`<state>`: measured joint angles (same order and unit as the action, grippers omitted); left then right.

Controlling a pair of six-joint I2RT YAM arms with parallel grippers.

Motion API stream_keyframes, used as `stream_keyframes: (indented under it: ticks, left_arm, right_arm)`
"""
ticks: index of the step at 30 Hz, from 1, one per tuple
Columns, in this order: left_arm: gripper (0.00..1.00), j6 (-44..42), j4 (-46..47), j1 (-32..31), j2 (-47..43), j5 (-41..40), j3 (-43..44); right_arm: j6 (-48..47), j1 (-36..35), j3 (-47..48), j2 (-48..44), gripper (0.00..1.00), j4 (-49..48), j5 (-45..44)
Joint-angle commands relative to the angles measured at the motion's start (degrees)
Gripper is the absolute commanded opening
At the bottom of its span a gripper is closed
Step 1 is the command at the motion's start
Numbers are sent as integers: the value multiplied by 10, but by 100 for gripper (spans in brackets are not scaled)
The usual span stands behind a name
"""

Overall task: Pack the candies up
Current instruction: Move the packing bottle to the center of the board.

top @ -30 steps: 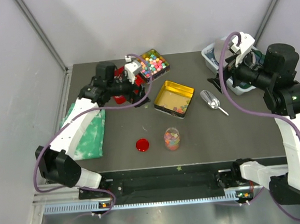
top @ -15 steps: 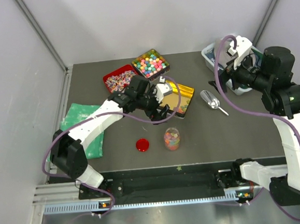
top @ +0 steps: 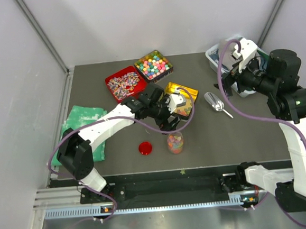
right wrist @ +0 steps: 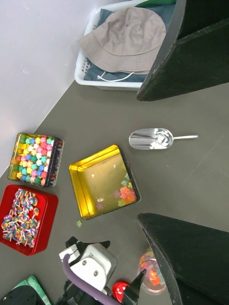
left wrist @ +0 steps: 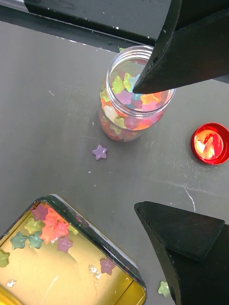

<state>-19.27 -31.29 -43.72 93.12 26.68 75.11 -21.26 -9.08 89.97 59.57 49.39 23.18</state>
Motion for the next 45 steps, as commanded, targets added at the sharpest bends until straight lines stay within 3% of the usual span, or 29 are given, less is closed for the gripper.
stream_keyframes:
  ticks: [1,16,21,26,34,45]
  left_arm:
    - [98,-16,2,-7,1,-1,0]
    - [73,-31,-33,-26,30,4,-1]
    - [54,-36,-35,-29,32,-1,-5]
    - [43,-36,-39,-30,32,-5,-1]
    - [15,-38,-53,-32,33,-11,3]
    - [4,-32,-60,-32,19,-123,28]
  right_arm:
    - [-8,6,1,-13,99,-10,2]
    - [-11,6,-5,-13,99,-11,1]
    - [-11,6,-7,-13,99,-12,3]
    - [-11,6,-8,-14,99,-12,5]
    - [-10,6,-6,-14,99,-12,6]
    - [-8,6,-6,-13,99,-13,14]
